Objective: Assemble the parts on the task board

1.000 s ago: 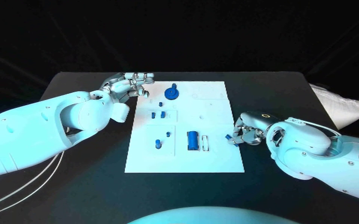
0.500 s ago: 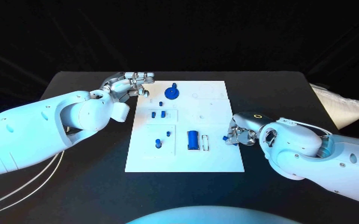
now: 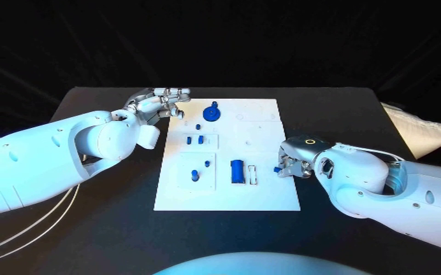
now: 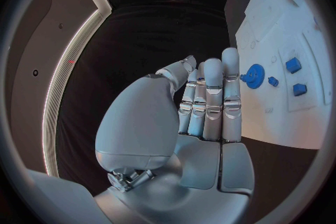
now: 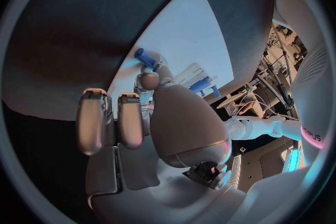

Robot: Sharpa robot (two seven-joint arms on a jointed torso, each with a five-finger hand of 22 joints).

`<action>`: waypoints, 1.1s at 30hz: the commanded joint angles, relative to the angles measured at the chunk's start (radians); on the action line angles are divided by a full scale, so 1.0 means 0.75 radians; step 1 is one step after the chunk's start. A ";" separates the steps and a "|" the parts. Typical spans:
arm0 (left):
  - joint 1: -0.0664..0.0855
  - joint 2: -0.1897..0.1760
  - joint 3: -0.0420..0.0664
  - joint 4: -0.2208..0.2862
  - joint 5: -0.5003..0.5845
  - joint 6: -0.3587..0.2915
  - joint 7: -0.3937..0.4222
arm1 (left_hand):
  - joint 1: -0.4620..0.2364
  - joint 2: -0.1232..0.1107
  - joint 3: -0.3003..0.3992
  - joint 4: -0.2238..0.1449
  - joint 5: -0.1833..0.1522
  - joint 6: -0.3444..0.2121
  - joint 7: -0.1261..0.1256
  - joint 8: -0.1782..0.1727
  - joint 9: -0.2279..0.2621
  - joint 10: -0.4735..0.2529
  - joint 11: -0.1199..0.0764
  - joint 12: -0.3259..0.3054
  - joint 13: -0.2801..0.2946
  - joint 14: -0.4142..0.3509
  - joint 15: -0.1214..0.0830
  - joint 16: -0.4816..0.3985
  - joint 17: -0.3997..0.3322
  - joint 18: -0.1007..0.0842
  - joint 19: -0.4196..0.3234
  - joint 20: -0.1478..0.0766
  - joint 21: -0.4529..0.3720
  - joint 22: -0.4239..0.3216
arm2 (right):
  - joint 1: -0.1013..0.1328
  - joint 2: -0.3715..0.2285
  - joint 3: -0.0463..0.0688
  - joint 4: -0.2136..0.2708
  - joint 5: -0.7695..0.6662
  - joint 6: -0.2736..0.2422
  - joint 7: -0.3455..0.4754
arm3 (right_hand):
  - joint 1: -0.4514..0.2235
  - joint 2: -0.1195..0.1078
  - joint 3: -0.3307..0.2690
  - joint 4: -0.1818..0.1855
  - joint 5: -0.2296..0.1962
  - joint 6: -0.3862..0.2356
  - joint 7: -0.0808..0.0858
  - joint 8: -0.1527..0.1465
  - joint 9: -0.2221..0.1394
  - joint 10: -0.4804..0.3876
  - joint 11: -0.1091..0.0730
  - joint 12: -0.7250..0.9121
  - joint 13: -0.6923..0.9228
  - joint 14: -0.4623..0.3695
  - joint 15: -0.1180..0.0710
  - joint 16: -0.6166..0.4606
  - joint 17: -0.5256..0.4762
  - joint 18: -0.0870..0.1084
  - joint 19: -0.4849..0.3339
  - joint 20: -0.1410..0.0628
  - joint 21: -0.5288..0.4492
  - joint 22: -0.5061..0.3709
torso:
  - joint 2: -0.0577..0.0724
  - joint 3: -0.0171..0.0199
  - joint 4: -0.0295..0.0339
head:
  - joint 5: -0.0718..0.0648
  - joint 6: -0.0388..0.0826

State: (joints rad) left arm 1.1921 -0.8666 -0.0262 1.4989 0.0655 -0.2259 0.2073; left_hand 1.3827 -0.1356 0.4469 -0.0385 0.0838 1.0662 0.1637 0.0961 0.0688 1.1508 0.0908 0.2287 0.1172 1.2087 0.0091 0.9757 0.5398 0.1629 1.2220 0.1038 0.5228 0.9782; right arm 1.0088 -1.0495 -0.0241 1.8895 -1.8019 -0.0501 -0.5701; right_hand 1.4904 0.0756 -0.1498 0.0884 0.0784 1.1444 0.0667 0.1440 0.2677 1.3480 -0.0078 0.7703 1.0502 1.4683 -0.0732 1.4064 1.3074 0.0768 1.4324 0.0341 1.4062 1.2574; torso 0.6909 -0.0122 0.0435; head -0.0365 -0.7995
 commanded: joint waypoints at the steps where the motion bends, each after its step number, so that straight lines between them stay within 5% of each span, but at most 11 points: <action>1: 0.000 0.005 0.001 0.002 0.004 0.025 0.006 | -0.001 0.009 -0.008 -0.002 0.001 -0.013 0.000 0.008 -0.001 -0.007 -0.002 0.006 0.002 -0.009 -0.004 0.003 -0.001 0.026 -0.007 0.003 -0.006 -0.001 | -0.023 0.012 -0.021 -0.031 -0.042 0.167 -0.025 | -0.025 -0.009 0.015 0.003 0.017 -0.002 0.010 -0.012 -0.006 -0.008 0.001 -0.006 -0.003 0.072 -0.001 -0.006 0.015 -0.015 -0.005 0.003 -0.008 -0.001 | -0.001 -0.0003 -0.0002 | -0.002 0.004; 11: 0.000 0.010 0.001 0.001 0.004 0.025 0.006 | 0.000 0.010 -0.008 -0.004 0.001 -0.013 0.000 0.008 -0.001 -0.010 -0.002 0.009 0.002 -0.010 -0.004 0.003 -0.004 0.026 -0.006 0.003 -0.007 -0.003 | -0.025 0.039 -0.022 -0.036 0.010 0.092 -0.029 | -0.038 0.028 0.099 0.017 0.155 0.004 0.002 -0.025 -0.009 0.005 -0.007 0.001 -0.002 0.077 -0.005 0.002 0.029 -0.017 0.003 -0.001 -0.001 0.012 | 0.001 -0.0002 0.0009 | 0.000 0.007; 15: 0.000 0.011 0.001 0.001 0.004 0.025 0.005 | 0.000 0.010 -0.008 -0.004 0.001 -0.013 0.000 0.008 -0.001 -0.010 -0.002 0.009 0.002 -0.010 -0.004 0.003 -0.004 0.026 -0.006 0.003 -0.007 -0.003 | -0.025 0.033 -0.022 -0.026 0.209 0.012 -0.034 | -0.128 0.053 0.126 0.092 0.100 0.004 0.000 -0.033 -0.011 0.019 -0.005 0.007 0.000 0.078 -0.005 0.005 0.034 -0.018 0.006 0.000 0.001 0.015 | 0.001 0.0002 0.0005 | 0.005 0.008; 21: 0.000 0.012 0.001 0.002 0.004 0.031 0.007 | 0.001 0.010 -0.008 -0.004 0.001 -0.013 0.000 0.009 -0.001 -0.011 -0.002 0.009 0.002 -0.010 -0.004 0.003 -0.004 0.026 -0.006 0.003 -0.008 -0.003 | -0.016 0.024 -0.021 -0.002 0.405 -0.143 -0.032 | -0.145 0.023 0.184 0.101 0.139 0.007 0.000 -0.041 -0.011 0.019 -0.007 0.010 0.004 0.079 -0.007 0.007 0.037 -0.018 0.007 -0.003 0.002 0.018 | 0.002 0.0007 0.0015 | 0.003 0.012; 26: 0.000 0.013 0.001 0.002 0.004 0.032 0.007 | 0.002 0.011 -0.008 -0.005 0.001 -0.014 0.000 0.009 -0.001 -0.011 -0.002 0.010 0.002 -0.010 -0.004 0.004 -0.004 0.026 -0.006 0.003 -0.008 -0.003 | -0.005 0.025 -0.021 0.014 0.544 -0.287 -0.013 | -0.226 -0.008 0.193 0.157 0.097 0.017 0.004 -0.042 -0.010 0.033 -0.002 0.030 0.017 0.081 -0.004 0.014 0.047 -0.019 0.011 -0.001 0.007 0.026 | 0.004 0.0011 0.0033 | 0.006 0.013; 33: 0.000 0.012 0.001 0.004 0.003 0.036 0.006 | 0.009 0.013 -0.006 -0.011 0.002 -0.014 -0.001 0.009 -0.001 -0.013 -0.002 0.012 0.002 -0.012 -0.004 0.004 -0.006 0.026 -0.007 0.002 -0.009 -0.004 | -0.002 0.037 -0.021 0.022 0.667 -0.365 0.010 | -0.240 -0.027 0.211 0.167 0.121 0.022 0.002 -0.044 -0.008 0.037 -0.004 0.042 0.026 0.083 -0.005 0.018 0.053 -0.020 0.012 -0.002 0.009 0.029 | 0.004 0.0005 0.0002 | 0.009 0.008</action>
State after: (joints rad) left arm 1.1920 -0.8591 -0.0263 1.4989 0.0656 -0.2206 0.2066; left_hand 1.3880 -0.1303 0.4440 -0.0414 0.0838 1.0628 0.1604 0.0961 0.0688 1.1472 0.0871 0.2324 0.1180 1.2059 0.0065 0.9757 0.5359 0.1628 1.2220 0.1038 0.5228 0.9762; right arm 1.0079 -1.0242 -0.0397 1.9039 -1.3960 -0.2680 -0.5791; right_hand 1.3158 0.0605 0.0047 0.2129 0.1664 1.1544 0.0674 0.1154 0.2602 1.3701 -0.0151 0.7962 1.0680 1.4683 -0.0733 1.4132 1.3079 0.0767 1.4344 0.0320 1.4062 1.2784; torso 0.6936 -0.0116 0.0453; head -0.0310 -0.7926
